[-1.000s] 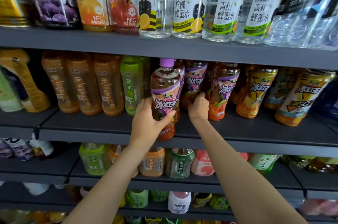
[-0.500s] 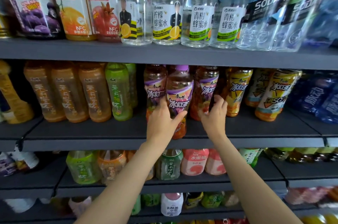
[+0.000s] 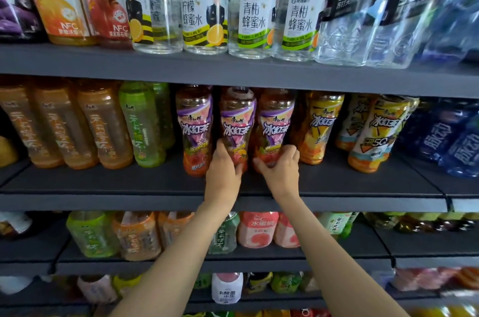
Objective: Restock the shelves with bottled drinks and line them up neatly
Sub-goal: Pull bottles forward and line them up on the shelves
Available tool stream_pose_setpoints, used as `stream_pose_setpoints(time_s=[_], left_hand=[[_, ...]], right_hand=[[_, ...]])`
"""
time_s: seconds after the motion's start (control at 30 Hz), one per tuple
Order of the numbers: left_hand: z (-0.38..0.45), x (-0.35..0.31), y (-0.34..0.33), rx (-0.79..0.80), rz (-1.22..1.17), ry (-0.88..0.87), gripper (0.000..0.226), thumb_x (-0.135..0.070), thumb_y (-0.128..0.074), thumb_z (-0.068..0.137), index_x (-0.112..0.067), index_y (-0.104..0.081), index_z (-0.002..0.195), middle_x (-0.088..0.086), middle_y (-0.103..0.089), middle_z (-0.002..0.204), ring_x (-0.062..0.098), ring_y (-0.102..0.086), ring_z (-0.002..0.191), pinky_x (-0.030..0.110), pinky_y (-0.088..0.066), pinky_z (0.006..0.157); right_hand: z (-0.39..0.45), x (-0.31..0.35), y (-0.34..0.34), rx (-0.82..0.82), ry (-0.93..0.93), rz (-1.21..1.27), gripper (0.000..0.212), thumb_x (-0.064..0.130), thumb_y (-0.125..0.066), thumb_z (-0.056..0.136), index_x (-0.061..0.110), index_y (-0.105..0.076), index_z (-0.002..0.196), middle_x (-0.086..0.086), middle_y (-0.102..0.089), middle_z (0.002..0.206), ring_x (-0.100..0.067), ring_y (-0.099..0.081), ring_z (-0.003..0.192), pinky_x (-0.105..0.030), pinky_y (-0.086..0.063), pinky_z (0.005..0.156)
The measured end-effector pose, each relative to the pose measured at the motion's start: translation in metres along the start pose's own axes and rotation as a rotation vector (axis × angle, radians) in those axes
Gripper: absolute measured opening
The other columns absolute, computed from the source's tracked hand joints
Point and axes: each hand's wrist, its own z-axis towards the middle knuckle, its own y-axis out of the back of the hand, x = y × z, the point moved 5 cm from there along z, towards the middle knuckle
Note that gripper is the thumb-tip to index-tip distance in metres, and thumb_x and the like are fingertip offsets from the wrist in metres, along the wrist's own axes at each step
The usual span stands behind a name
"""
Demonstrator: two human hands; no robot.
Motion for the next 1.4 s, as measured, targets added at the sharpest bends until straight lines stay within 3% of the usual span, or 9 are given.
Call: stream_pose_setpoints(time_s=[0.53,0.77,0.83,0.97,1.1,1.17,1.27,1.33,1.4], left_hand=[[-0.004,0.014,-0.003,-0.052,-0.032,0.092,0.057,-0.024,-0.063,0.087,-0.009,-0.037,0.136,0.009,-0.054,0.128,0.025,-0.049,0.122,0.034,-0.040,0.099],[-0.007,0.013,-0.003,-0.033,-0.018,0.025,0.059,-0.024,-0.058,0.090,-0.008,-0.032,0.140,0.009,-0.046,0.137,0.023,-0.043,0.127,0.030,-0.037,0.102],[-0.019,0.010,0.004,-0.109,-0.017,-0.009,0.057,-0.022,-0.056,0.091,-0.008,-0.031,0.140,0.009,-0.041,0.139,0.023,-0.042,0.128,0.031,-0.038,0.101],[-0.042,-0.014,0.012,-0.259,-0.049,-0.277,0.043,-0.027,-0.059,0.085,-0.007,-0.047,0.121,0.010,-0.052,0.114,0.021,-0.050,0.108,0.037,-0.050,0.089],[-0.031,-0.045,-0.003,-0.141,-0.122,-0.229,0.068,-0.046,-0.066,0.076,-0.004,-0.042,0.125,0.009,-0.049,0.118,0.018,-0.046,0.113,0.024,-0.042,0.092],[-0.027,-0.049,-0.005,-0.151,-0.135,-0.173,0.068,-0.044,-0.069,0.075,-0.003,-0.043,0.122,0.009,-0.049,0.117,0.019,-0.047,0.113,0.026,-0.043,0.093],[-0.024,-0.040,0.000,-0.192,-0.135,-0.144,0.058,-0.038,-0.073,0.073,-0.003,-0.048,0.113,0.006,-0.051,0.106,0.020,-0.052,0.105,0.022,-0.042,0.083],[-0.024,-0.032,0.005,-0.237,-0.108,-0.128,0.055,-0.035,-0.074,0.071,-0.002,-0.051,0.108,0.003,-0.051,0.099,0.019,-0.053,0.099,0.018,-0.037,0.077],[-0.026,-0.030,0.008,-0.263,-0.093,-0.096,0.055,-0.037,-0.072,0.069,-0.003,-0.051,0.107,0.000,-0.049,0.096,0.016,-0.052,0.096,0.018,-0.035,0.077]], right_hand=[[-0.007,-0.003,0.005,-0.032,0.052,0.034,0.067,0.033,-0.080,0.068,-0.001,-0.042,0.110,-0.015,-0.044,0.110,-0.031,-0.047,0.101,-0.044,-0.046,0.084],[-0.010,0.000,0.006,-0.026,0.034,0.043,0.067,0.033,-0.081,0.067,0.000,-0.041,0.109,-0.014,-0.043,0.108,-0.030,-0.046,0.100,-0.041,-0.045,0.084],[-0.011,0.000,0.007,-0.018,0.028,0.050,0.067,0.033,-0.081,0.067,0.000,-0.041,0.109,-0.012,-0.042,0.108,-0.028,-0.045,0.101,-0.040,-0.046,0.084],[-0.018,0.000,0.011,0.017,0.063,0.071,0.062,0.031,-0.080,0.069,0.003,-0.040,0.108,-0.003,-0.038,0.103,-0.024,-0.046,0.099,-0.039,-0.047,0.083],[-0.031,0.001,0.015,0.030,0.193,0.109,0.041,0.017,-0.070,0.079,0.001,-0.043,0.104,0.001,-0.038,0.099,-0.018,-0.043,0.091,-0.040,-0.047,0.077],[-0.032,0.002,0.016,0.105,0.225,0.121,0.044,0.020,-0.074,0.075,0.005,-0.045,0.105,0.002,-0.041,0.099,-0.014,-0.045,0.091,-0.027,-0.046,0.076],[-0.022,-0.003,0.026,0.365,0.345,0.140,0.045,0.033,-0.072,0.071,0.009,-0.055,0.105,0.002,-0.051,0.098,-0.007,-0.051,0.091,-0.011,-0.042,0.077],[-0.005,-0.013,0.035,0.436,0.369,0.124,0.034,0.031,-0.068,0.075,0.010,-0.064,0.102,0.001,-0.055,0.097,-0.008,-0.056,0.090,-0.015,-0.045,0.084],[0.020,-0.020,0.037,0.378,0.299,0.139,0.032,0.021,-0.069,0.080,0.007,-0.064,0.108,-0.004,-0.055,0.105,-0.014,-0.058,0.096,-0.029,-0.047,0.092]])
